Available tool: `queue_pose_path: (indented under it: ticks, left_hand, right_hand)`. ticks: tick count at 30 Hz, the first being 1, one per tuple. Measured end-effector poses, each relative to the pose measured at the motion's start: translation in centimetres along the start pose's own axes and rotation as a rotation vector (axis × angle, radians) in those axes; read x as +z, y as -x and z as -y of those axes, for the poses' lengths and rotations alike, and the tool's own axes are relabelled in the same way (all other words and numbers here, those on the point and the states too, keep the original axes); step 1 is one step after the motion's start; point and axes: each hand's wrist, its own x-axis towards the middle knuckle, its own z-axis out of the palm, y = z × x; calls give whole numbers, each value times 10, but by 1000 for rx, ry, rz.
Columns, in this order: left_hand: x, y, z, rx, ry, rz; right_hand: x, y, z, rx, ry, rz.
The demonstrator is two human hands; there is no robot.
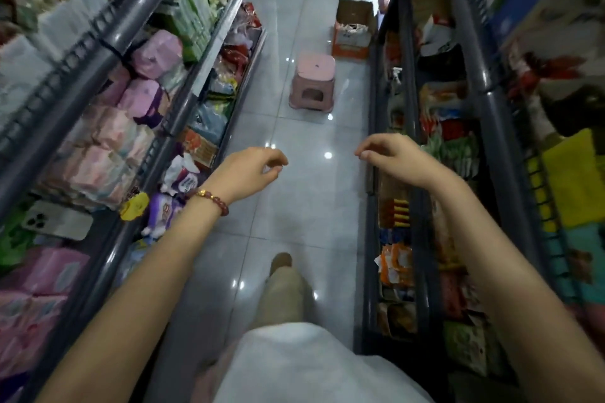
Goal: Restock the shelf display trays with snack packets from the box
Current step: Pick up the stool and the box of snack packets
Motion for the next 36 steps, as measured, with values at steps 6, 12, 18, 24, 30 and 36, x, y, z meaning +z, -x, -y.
queue_pose_path:
  ticks: [6,12,18,24,30,36]
  left_hand:
    - [-32,-124,34,86,-9,120]
    - [-57,-250,59,144,-6,206]
    - [-71,-395,77,168,-31,271]
    - [-114,-523,87,171,-20,268]
    - [-155,-620,138,156,52,269]
    - [-200,-728,213,155,79,270]
  right_hand:
    - [-79,-134,20,14,-33,-126]
    - [-131,-227,-7,18,-91,-189]
    - [-181,-348,-72,70,-120,-235]
    - [-244,-453,-108,148,-213,-212]
    - [-276,-571,-117,164,-229,-187]
    - [-286,-701,-117,193,-199,-217]
